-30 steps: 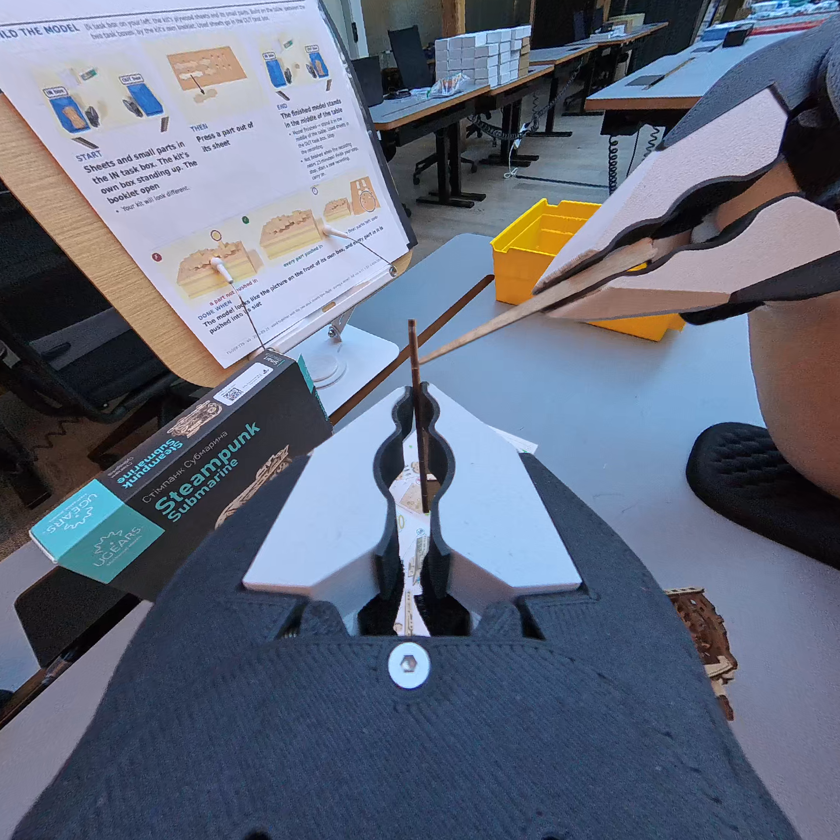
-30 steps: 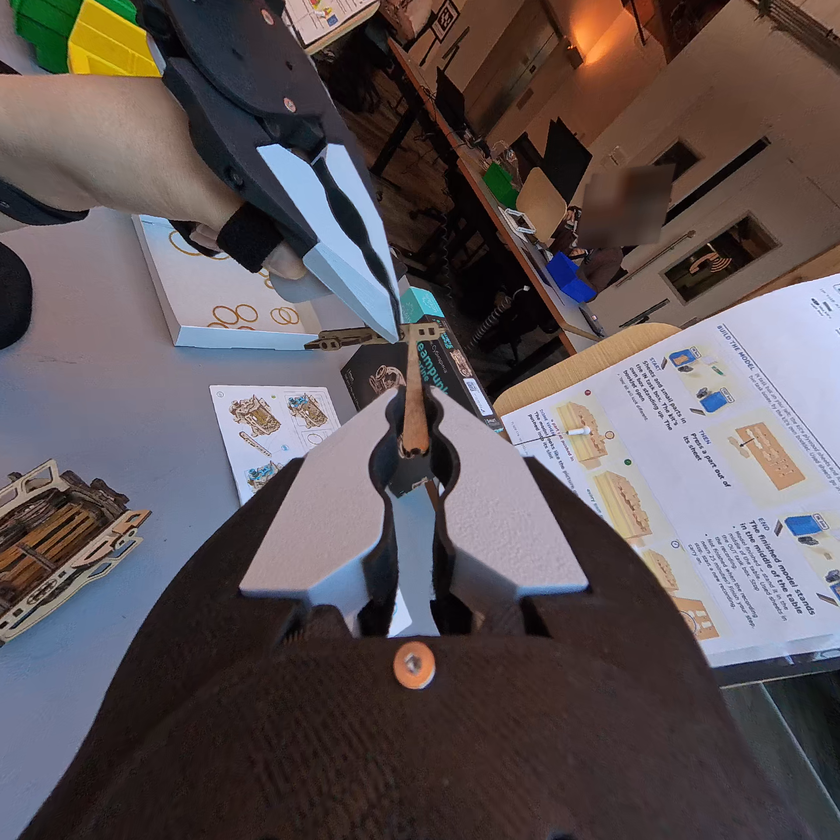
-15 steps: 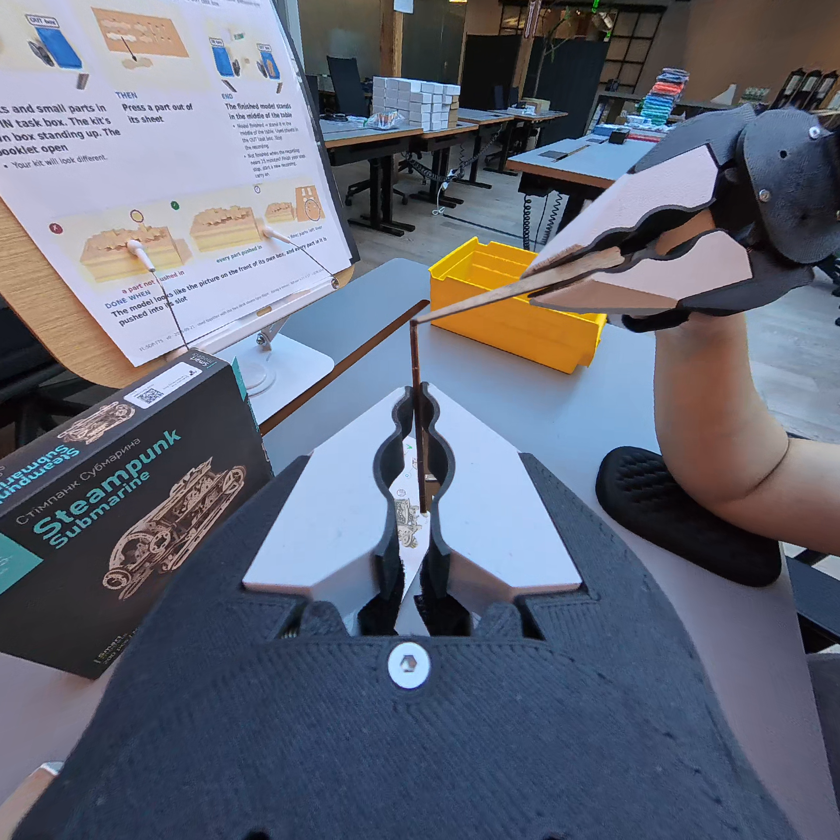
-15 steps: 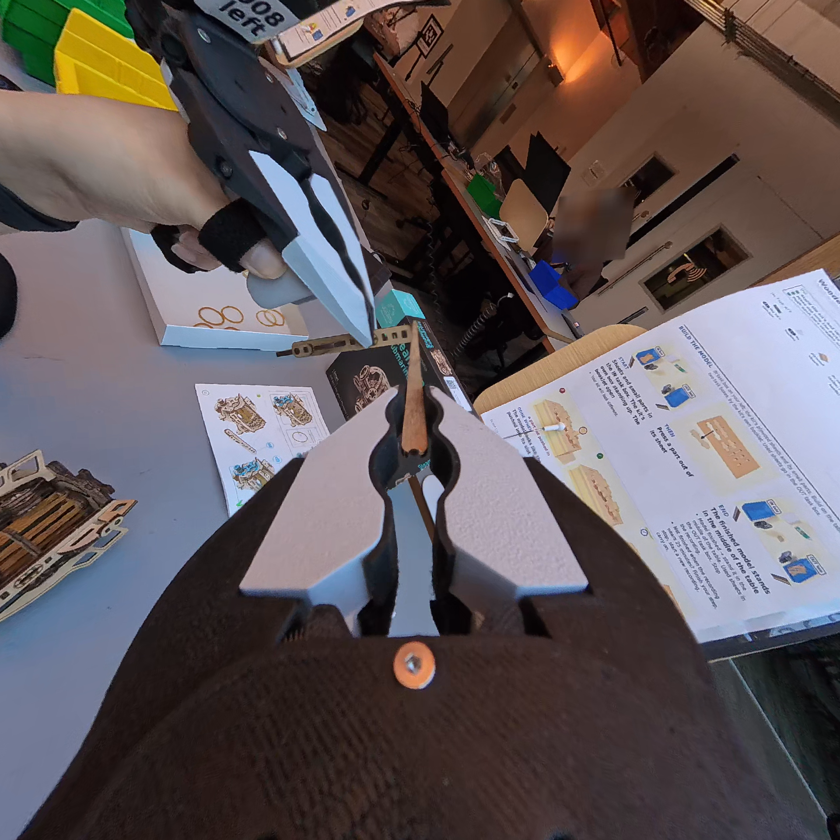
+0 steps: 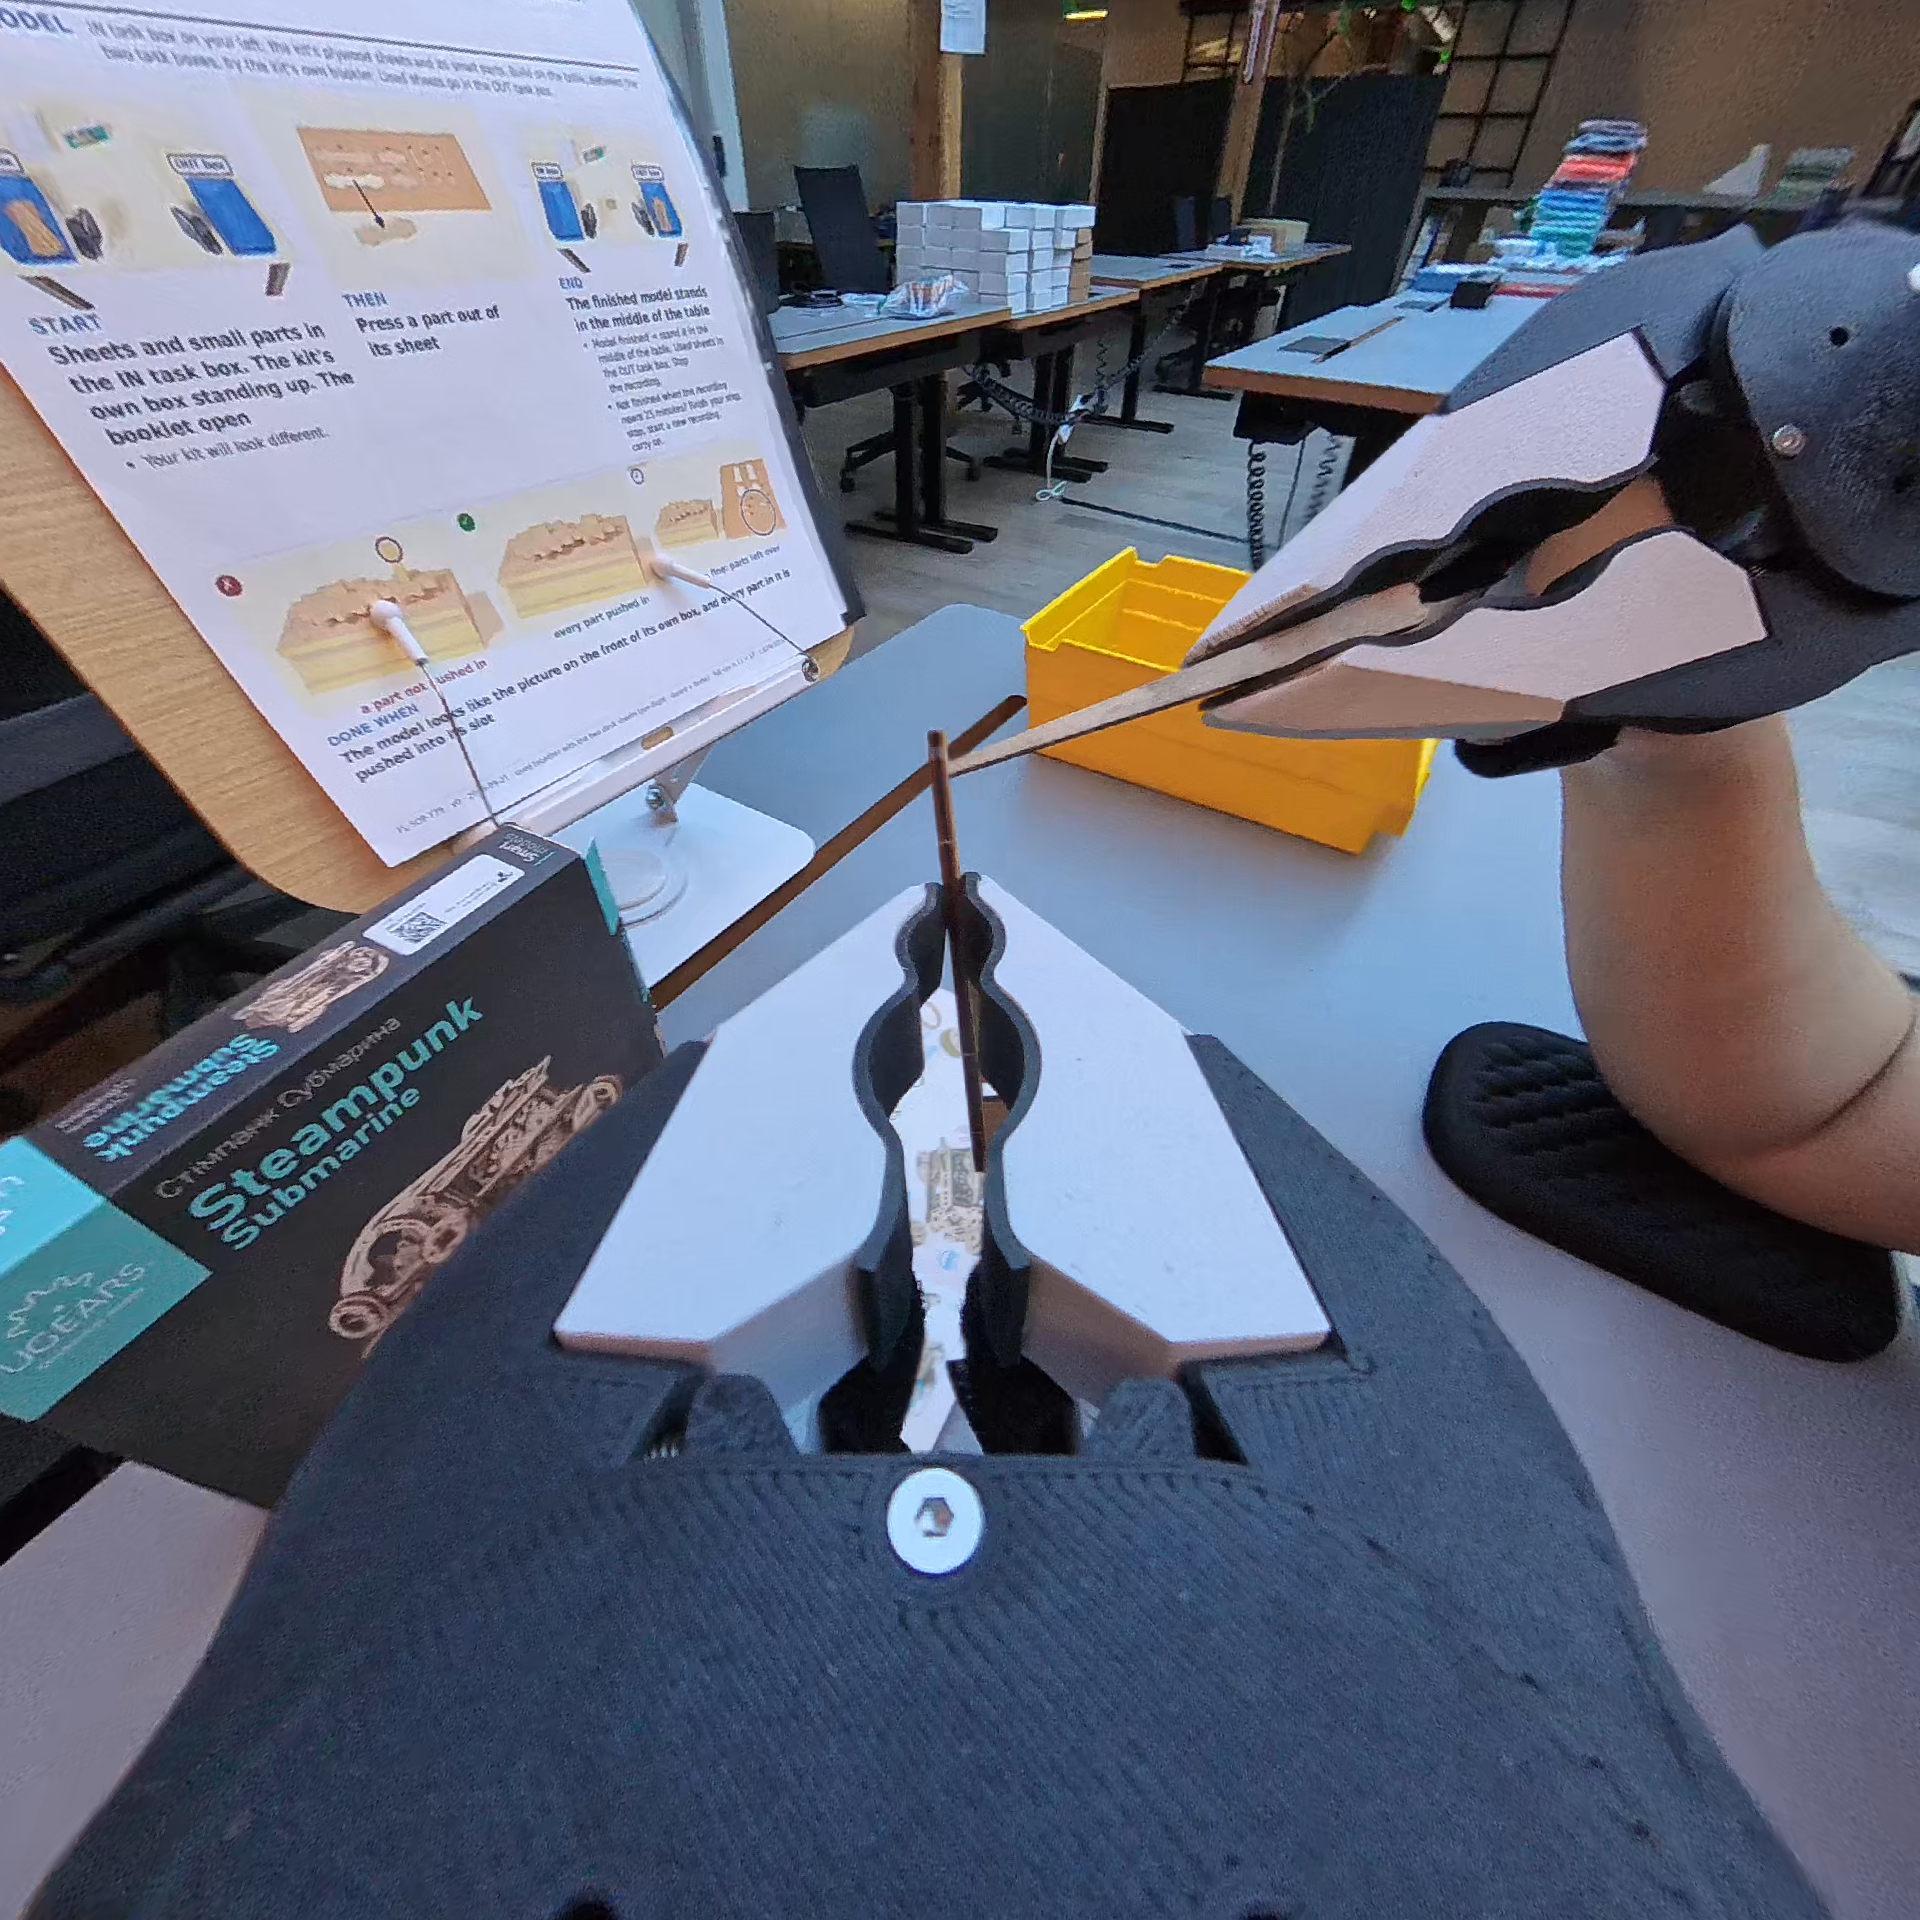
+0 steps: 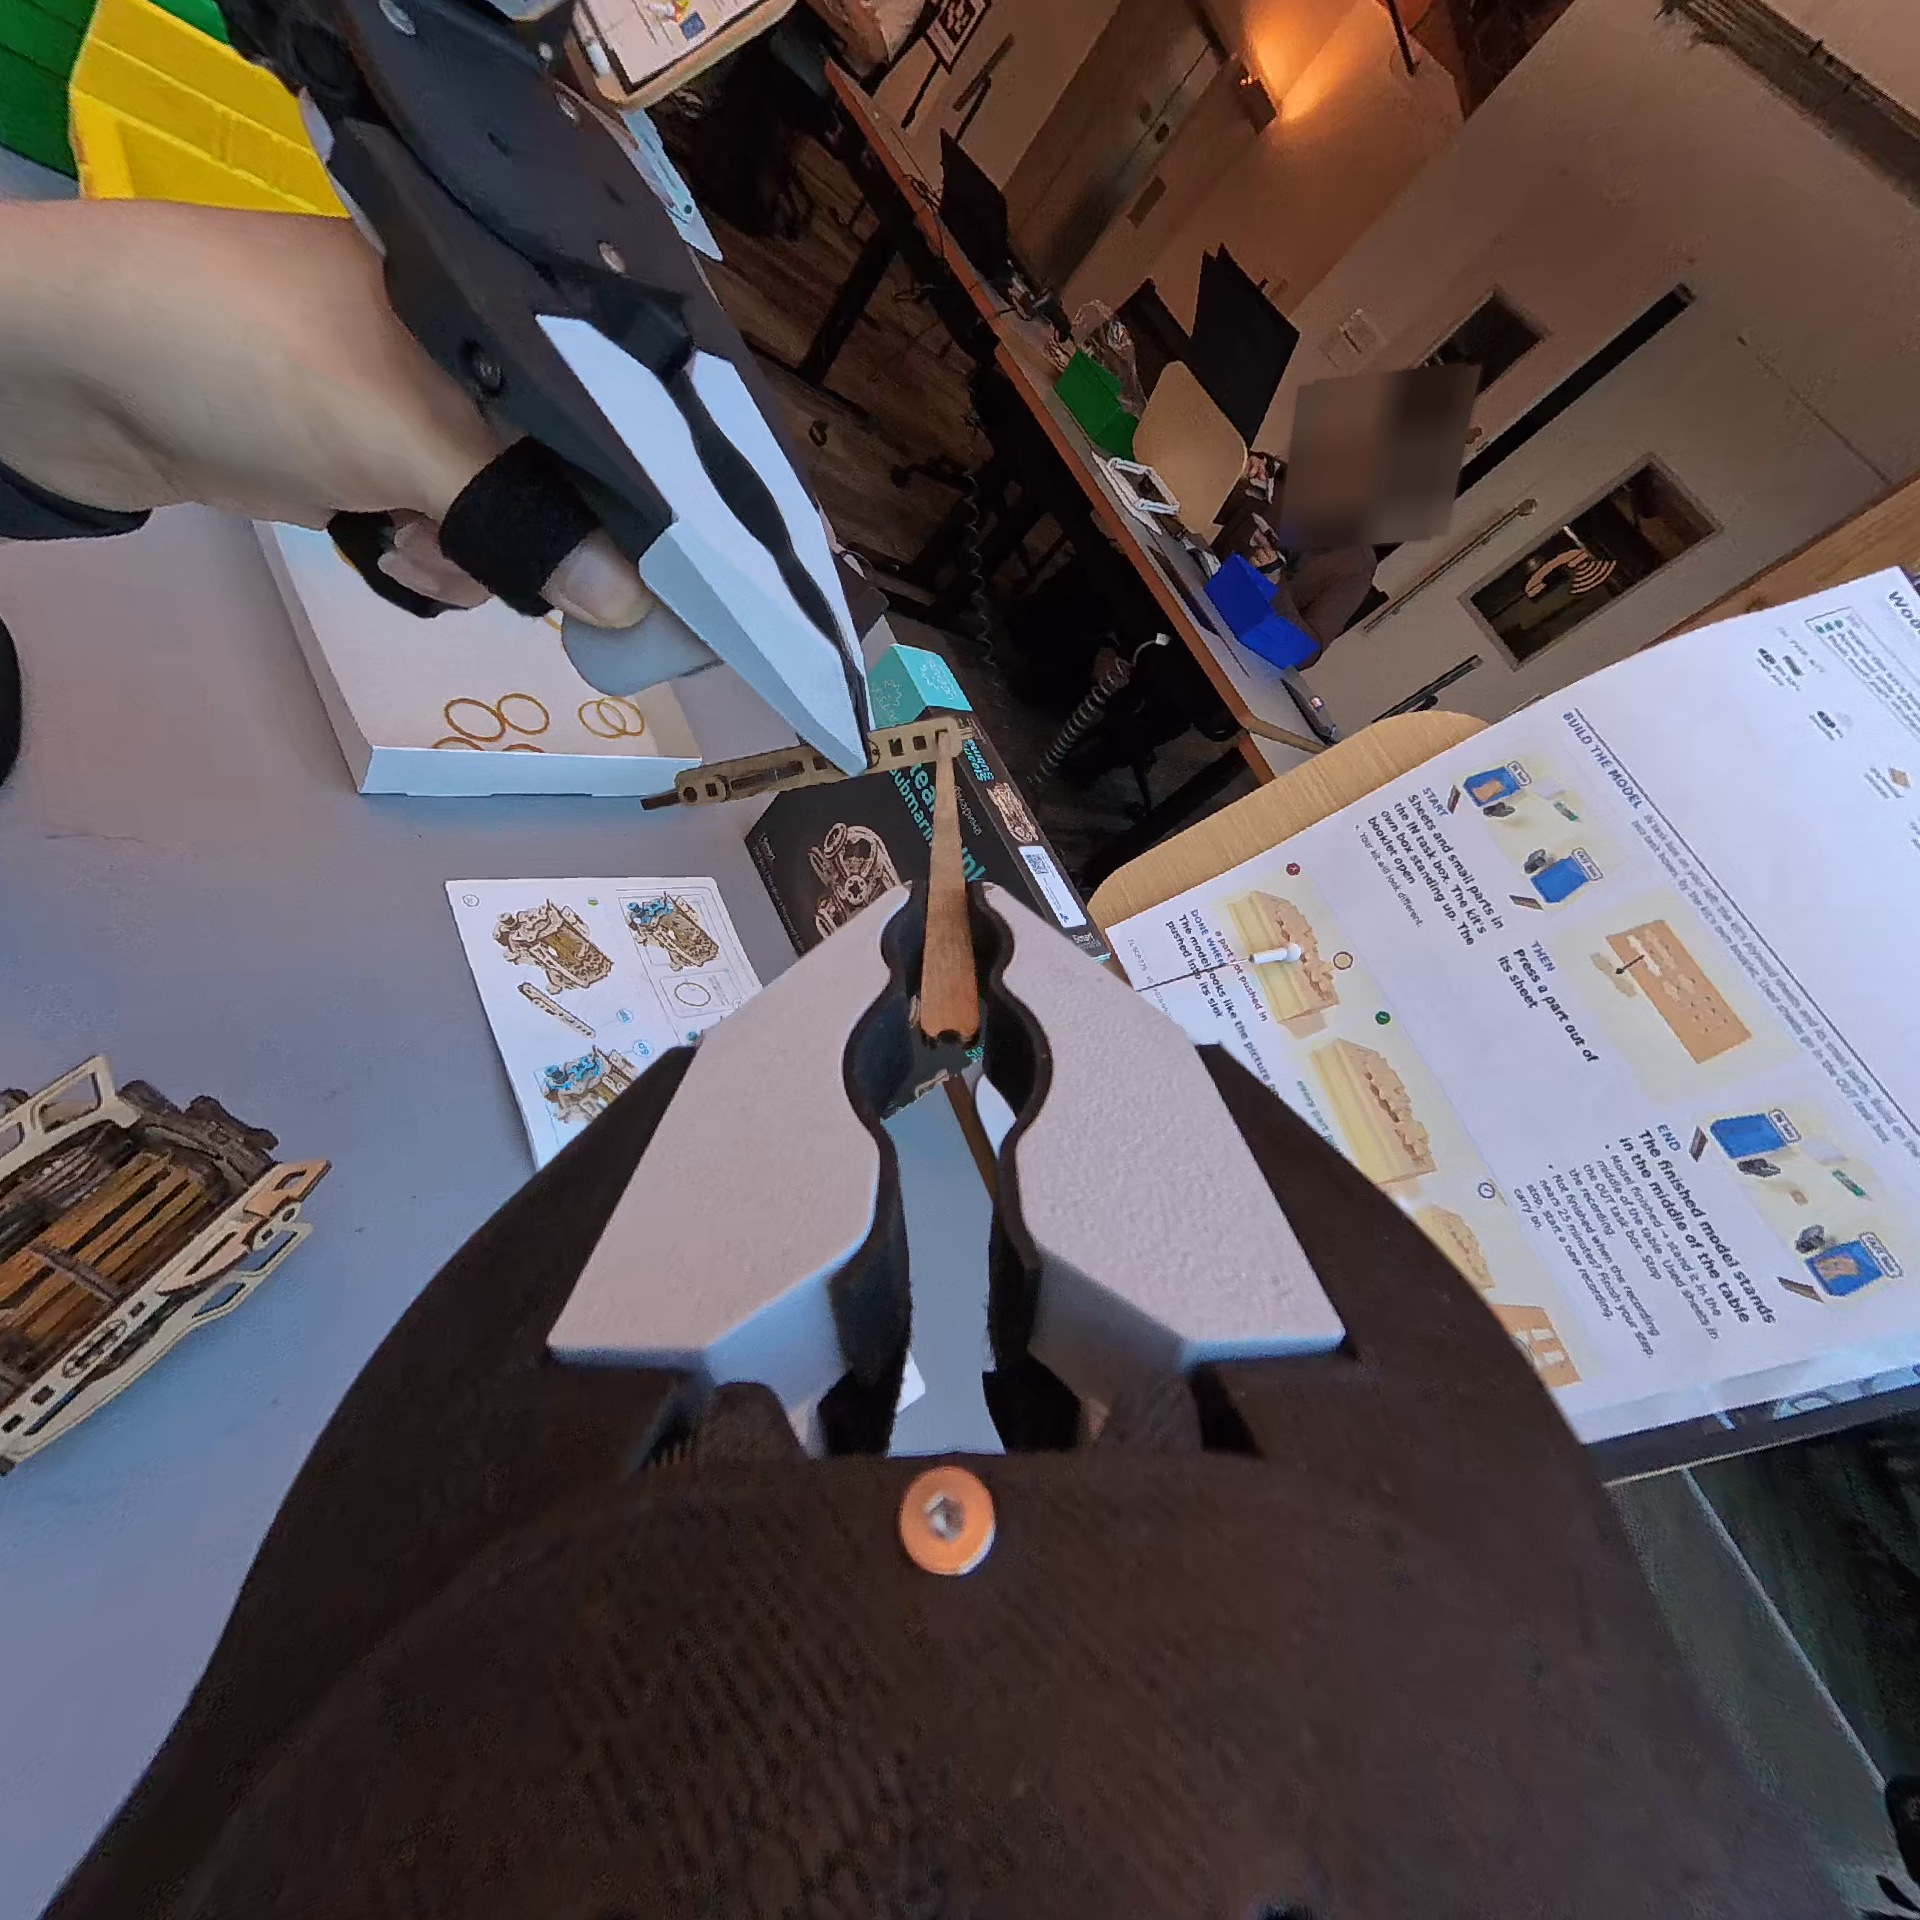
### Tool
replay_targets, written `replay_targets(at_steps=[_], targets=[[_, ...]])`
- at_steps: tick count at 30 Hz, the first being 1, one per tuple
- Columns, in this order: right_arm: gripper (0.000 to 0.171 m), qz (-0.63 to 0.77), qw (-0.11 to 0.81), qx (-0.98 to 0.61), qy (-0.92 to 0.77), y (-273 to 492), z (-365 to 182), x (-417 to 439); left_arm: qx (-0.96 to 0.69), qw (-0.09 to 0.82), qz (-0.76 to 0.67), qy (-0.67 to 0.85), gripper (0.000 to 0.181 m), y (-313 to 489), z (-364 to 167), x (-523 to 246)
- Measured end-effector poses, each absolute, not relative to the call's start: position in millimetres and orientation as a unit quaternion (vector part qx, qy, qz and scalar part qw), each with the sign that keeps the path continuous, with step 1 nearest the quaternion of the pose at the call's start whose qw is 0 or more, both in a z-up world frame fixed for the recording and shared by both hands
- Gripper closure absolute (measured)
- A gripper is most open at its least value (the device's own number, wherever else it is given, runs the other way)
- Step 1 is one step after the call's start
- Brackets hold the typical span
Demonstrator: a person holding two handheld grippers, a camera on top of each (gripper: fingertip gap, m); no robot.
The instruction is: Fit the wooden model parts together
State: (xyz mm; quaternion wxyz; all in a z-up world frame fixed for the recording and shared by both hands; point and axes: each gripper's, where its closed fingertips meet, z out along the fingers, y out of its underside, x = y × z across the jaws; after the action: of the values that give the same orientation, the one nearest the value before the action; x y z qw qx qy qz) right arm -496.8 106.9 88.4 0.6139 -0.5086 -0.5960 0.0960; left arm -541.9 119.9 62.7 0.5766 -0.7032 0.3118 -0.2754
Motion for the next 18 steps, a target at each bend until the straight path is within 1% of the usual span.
replay_targets(at_steps=[4,7,12,15,18], targets=[[0.166,0.062,0.618,-0.498,-0.605,108.1,84.3,-500.3,-0.710,0.588,-0.208,0.327,0.181,122.9,59.3,-544.2],[0.166,0.027,0.629,-0.478,-0.612,109.1,82.4,-504.1,-0.708,0.588,-0.194,0.340,0.180,119.7,58.6,-538.8],[0.166,0.011,0.659,-0.461,-0.594,109.7,83.9,-516.9,-0.710,0.599,-0.127,0.347,0.179,123.8,55.8,-541.2],[0.166,-0.004,0.670,-0.441,-0.597,106.5,85.0,-519.5,-0.708,0.601,-0.123,0.350,0.180,124.6,55.9,-542.8],[0.166,-0.017,0.686,-0.421,-0.593,101.7,91.9,-518.5,-0.688,0.621,-0.148,0.347,0.179,122.1,64.8,-541.6]])
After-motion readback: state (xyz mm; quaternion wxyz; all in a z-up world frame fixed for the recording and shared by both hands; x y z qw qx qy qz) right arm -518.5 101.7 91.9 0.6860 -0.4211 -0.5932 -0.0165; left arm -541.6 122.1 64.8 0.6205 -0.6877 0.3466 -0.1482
